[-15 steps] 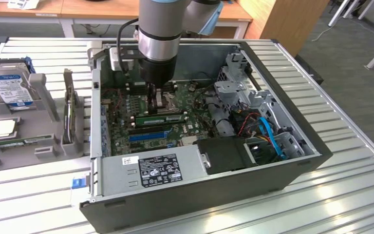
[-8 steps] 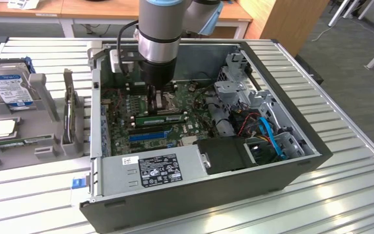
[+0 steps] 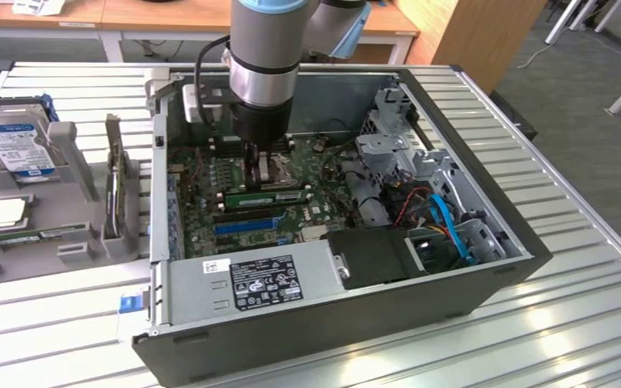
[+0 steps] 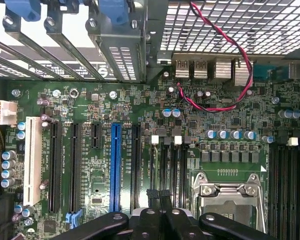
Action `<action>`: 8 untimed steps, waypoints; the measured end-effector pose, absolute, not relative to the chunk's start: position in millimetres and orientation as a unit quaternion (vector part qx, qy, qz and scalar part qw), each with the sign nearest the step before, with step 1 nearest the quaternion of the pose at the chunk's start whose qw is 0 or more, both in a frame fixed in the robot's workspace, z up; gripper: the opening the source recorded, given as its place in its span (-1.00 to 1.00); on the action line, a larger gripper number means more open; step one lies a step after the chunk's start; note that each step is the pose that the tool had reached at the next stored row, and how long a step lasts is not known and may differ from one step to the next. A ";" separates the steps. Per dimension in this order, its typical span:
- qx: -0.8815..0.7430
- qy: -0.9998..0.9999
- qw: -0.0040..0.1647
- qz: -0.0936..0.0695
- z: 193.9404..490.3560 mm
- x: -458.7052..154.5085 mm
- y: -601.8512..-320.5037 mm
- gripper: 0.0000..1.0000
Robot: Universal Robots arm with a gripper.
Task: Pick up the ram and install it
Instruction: 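Press down the ram until it locks into place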
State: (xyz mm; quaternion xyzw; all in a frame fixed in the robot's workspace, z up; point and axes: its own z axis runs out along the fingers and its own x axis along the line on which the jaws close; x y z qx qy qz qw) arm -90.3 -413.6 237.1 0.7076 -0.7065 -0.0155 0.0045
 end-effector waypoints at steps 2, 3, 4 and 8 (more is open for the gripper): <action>0.708 -0.706 0.005 -0.016 237.1 -90.3 -413.6 -0.80; 0.708 -0.706 0.004 -0.016 237.0 -90.3 -413.6 -0.80; 0.708 -0.706 0.004 -0.016 237.0 -90.3 -413.6 -0.80; 0.708 -0.706 0.004 -0.016 236.8 -90.9 -413.6 -0.80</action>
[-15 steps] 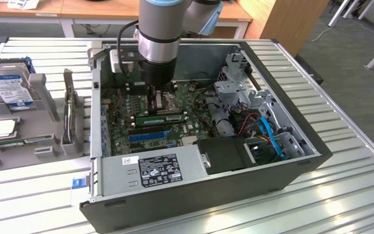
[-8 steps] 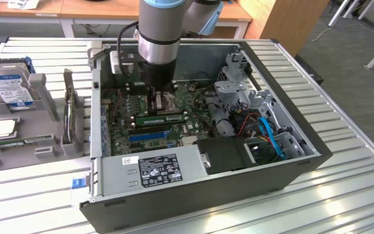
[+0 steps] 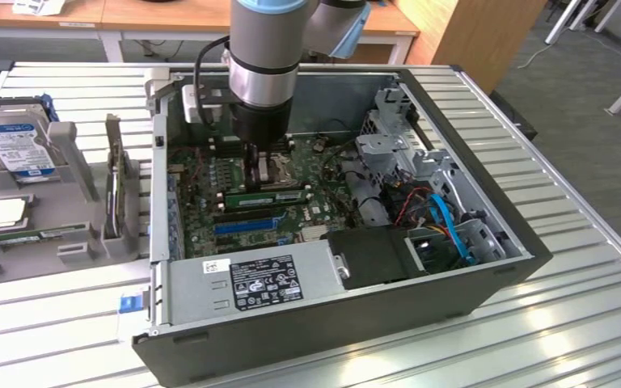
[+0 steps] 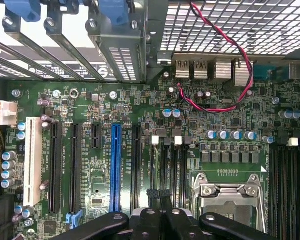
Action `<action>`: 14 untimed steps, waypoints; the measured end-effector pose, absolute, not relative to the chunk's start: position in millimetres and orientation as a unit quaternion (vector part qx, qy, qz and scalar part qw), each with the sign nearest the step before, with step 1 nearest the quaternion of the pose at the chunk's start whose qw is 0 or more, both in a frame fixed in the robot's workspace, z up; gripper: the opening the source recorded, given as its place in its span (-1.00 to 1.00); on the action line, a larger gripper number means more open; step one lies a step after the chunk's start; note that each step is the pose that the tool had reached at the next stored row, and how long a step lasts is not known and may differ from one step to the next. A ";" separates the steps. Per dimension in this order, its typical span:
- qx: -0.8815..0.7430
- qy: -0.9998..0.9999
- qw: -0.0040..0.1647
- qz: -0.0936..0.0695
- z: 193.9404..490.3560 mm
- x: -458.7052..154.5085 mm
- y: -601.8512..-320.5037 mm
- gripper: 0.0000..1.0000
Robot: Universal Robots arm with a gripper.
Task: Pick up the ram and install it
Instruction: 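Press down the ram until it locks into place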
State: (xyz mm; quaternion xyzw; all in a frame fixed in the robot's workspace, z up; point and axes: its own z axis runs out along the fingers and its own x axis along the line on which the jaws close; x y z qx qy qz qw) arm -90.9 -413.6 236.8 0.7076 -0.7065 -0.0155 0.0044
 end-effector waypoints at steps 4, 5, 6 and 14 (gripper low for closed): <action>0.708 -0.706 0.004 -0.016 236.8 -90.9 -413.6 -0.80; 0.708 -0.706 0.004 -0.016 236.8 -91.0 -413.6 -0.80; 0.708 -0.706 0.004 -0.016 236.7 -91.0 -413.7 -0.80; 0.708 -0.706 0.004 -0.016 233.8 -91.0 -413.6 -0.80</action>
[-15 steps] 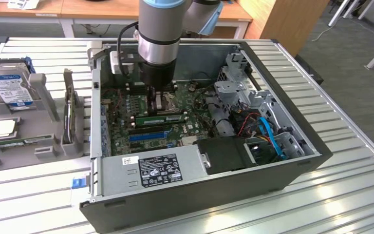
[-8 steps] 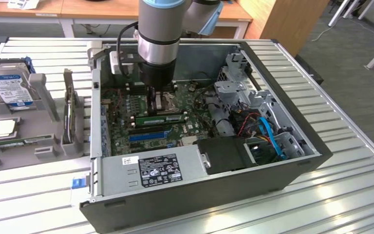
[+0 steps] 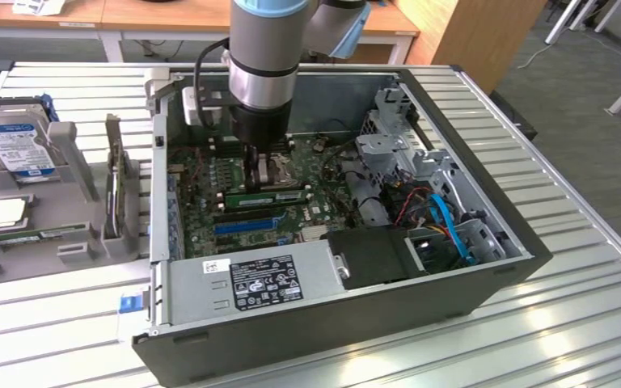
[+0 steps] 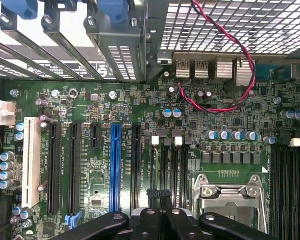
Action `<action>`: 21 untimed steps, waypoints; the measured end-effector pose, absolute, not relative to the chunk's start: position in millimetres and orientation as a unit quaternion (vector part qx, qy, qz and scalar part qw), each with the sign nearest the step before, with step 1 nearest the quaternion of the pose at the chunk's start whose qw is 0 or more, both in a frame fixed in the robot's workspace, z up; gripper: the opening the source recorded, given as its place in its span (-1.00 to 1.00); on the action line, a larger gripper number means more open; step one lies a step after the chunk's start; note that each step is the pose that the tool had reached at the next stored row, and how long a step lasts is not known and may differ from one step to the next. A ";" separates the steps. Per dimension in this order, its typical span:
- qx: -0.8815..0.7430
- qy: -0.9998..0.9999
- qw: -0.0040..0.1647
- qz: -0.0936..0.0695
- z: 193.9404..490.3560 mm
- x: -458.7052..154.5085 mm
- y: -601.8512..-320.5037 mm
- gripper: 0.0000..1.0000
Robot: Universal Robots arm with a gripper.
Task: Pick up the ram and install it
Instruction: 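Press down the ram until it locks into place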
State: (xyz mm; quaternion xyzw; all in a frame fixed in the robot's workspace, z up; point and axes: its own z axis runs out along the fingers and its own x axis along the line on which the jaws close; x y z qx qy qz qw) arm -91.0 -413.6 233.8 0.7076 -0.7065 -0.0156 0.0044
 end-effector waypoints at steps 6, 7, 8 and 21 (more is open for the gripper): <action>0.708 -0.706 0.004 -0.016 233.3 -91.0 -413.6 -0.80; 0.708 -0.706 0.004 -0.016 233.3 -91.0 -413.6 -0.80; 0.708 -0.706 0.004 -0.016 233.3 -91.0 -413.6 -0.80; 0.708 -0.706 0.004 -0.016 230.8 -91.0 -413.6 -0.80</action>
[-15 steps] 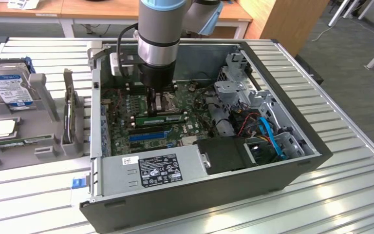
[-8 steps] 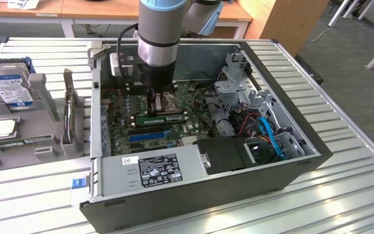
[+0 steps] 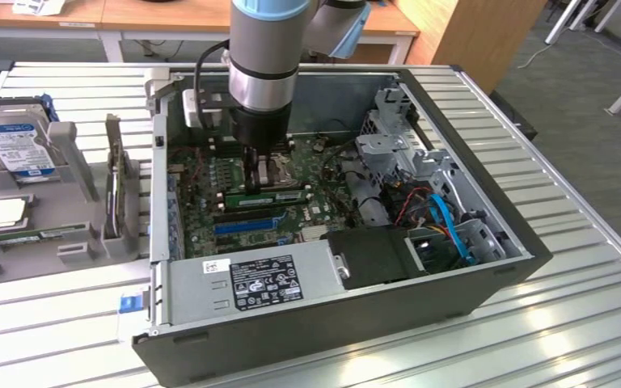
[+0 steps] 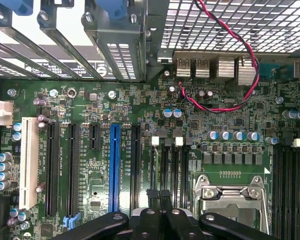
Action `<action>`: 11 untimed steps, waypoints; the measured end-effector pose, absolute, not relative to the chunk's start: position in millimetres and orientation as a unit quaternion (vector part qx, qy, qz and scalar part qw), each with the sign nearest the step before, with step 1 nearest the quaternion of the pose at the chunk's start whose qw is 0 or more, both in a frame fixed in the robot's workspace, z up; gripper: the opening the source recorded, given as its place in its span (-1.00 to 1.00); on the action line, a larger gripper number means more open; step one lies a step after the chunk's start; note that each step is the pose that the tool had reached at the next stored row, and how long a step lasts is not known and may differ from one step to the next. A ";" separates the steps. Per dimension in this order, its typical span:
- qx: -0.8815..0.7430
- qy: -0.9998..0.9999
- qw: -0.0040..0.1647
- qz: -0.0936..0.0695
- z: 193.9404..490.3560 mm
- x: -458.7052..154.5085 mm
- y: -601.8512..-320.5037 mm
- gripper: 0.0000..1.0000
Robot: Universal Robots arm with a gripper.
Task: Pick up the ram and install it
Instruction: 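Press down the ram until it locks into place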
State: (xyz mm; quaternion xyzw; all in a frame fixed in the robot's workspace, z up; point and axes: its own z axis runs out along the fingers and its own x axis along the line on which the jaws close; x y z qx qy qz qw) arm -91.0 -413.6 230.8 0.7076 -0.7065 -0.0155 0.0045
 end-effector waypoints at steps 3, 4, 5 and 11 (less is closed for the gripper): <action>0.708 -0.706 0.004 -0.016 230.5 -90.9 -413.6 -0.80; 0.708 -0.706 0.004 -0.016 230.3 -90.9 -413.6 -0.80; 0.708 -0.706 0.004 -0.016 230.1 -90.9 -413.6 -0.80; 0.708 -0.706 0.004 -0.016 229.2 -91.0 -413.6 -0.80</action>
